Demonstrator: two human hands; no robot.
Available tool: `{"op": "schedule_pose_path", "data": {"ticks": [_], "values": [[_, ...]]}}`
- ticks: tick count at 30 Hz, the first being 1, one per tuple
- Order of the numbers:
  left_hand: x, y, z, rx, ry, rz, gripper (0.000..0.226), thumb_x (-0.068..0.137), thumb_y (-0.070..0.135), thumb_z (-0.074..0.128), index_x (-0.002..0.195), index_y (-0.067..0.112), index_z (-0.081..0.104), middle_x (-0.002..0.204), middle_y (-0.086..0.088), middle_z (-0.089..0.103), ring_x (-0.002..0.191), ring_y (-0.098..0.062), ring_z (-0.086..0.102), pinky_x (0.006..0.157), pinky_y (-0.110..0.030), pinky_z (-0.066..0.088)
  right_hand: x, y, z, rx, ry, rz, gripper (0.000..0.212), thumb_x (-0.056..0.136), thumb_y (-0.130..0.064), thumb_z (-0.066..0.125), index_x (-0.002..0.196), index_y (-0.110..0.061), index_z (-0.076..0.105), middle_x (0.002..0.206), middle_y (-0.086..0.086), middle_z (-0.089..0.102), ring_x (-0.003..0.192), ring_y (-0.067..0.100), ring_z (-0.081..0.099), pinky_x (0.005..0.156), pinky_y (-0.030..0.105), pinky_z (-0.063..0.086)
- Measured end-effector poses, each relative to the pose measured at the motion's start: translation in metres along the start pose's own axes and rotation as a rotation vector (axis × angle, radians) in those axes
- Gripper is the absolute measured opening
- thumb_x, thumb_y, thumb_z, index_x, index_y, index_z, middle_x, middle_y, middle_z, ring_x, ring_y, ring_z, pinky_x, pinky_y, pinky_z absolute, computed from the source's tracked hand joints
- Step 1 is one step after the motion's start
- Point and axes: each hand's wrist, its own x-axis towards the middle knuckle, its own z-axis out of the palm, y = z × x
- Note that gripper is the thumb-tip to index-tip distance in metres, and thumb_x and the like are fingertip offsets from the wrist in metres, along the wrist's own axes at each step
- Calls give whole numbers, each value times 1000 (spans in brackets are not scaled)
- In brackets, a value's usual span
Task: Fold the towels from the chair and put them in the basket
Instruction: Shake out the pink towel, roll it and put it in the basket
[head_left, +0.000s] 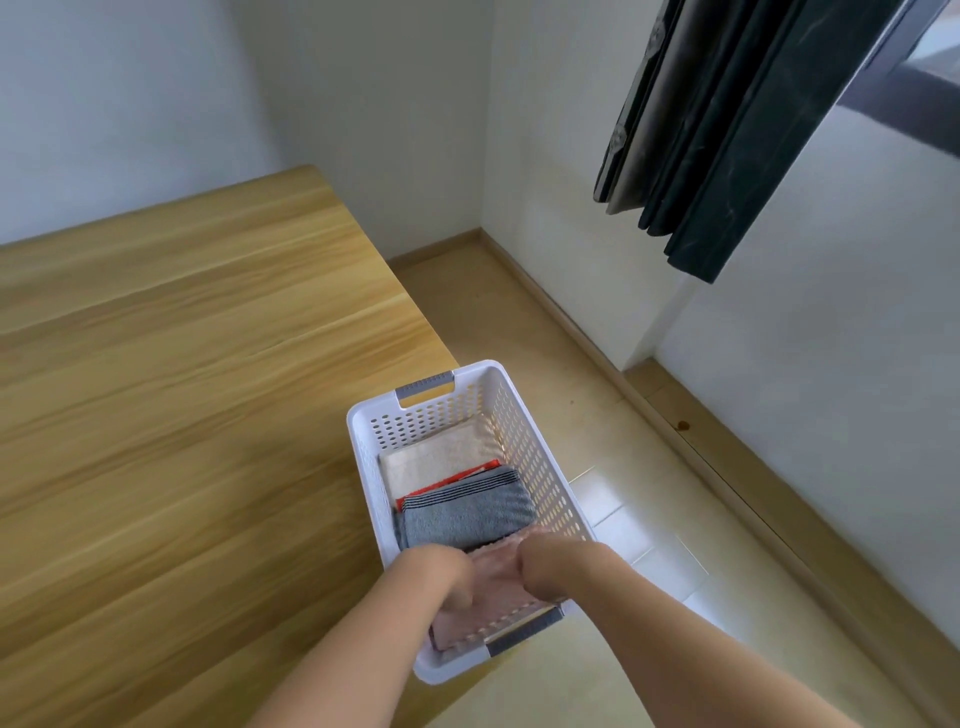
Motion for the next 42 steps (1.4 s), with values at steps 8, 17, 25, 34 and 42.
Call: {"op": "schedule_pose_path", "data": {"ticks": [8,17,25,34,42], "values": [[-80,-15,-45,-59,625,-36,35,91,18,42,124,14,52,127,-7,54,115,-28,53,92,-39,45,-77,13,-56,276,496,-49,44,90,-10,42,134,-8,46,139,11,46,125,28,48,100,32,41],[-158,-65,-55,-5,1200,23,40,96,34,43,131,16,41,141,-3,44,132,-24,38,110,-34,26,-136,-52,-90,195,1016,-73,32,84,-13,48,116,-6,46,126,9,48,120,28,44,100,32,34],[-231,-188,-23,-28,1258,106,46,96,37,41,136,14,38,143,-5,42,132,-25,37,109,-36,30,-166,-187,-81,242,1108,-20,43,87,-14,51,128,-3,45,132,10,49,122,29,45,101,33,37],[-304,-289,48,-98,1368,-5,53,97,39,39,143,14,32,147,-4,38,135,-24,35,113,-37,27,-194,-308,-70,218,1044,-37,46,87,-18,49,132,-9,43,135,8,48,123,26,45,97,33,38],[-371,-409,154,-136,1368,-215,52,97,41,39,141,15,34,146,-5,40,135,-25,35,113,-38,26,-206,-457,-53,185,951,-267,60,92,-20,46,148,-13,27,153,4,31,138,23,32,109,32,30]]}}
